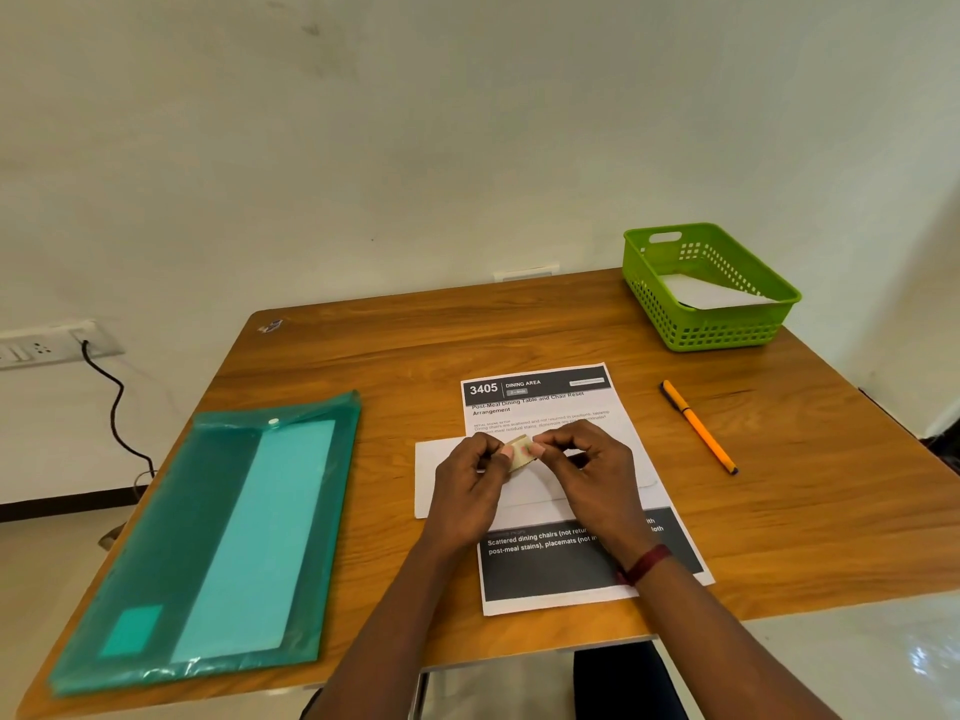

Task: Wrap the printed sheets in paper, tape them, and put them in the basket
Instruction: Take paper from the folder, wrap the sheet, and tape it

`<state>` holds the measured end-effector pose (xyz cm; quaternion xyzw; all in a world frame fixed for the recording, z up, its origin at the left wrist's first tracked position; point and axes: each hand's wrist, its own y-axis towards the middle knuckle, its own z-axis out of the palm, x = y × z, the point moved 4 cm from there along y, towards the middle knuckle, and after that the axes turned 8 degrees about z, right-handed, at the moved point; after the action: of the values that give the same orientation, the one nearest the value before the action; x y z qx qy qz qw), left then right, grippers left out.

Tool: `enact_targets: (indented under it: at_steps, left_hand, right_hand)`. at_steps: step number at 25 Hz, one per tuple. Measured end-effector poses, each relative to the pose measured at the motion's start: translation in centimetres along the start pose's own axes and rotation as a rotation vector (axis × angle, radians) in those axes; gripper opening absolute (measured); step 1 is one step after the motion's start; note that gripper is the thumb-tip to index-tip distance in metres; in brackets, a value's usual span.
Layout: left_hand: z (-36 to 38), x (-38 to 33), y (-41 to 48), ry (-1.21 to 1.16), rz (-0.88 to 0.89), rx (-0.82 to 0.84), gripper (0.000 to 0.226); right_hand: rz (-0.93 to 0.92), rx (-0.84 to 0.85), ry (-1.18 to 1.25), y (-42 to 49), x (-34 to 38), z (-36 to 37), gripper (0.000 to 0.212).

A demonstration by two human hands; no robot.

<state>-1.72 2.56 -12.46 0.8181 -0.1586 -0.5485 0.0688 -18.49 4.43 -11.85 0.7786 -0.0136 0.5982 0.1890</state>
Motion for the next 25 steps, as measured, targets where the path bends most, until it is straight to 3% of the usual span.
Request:
enact_targets:
  at_steps: [25]
  left_hand:
    - [-0.1, -1.1, -0.3, -0.124, -0.084, -0.031, 0.017]
  right_hand:
    - [-0.226, -0.058, -0.049, -0.8, 1.0, 0.0, 0.012]
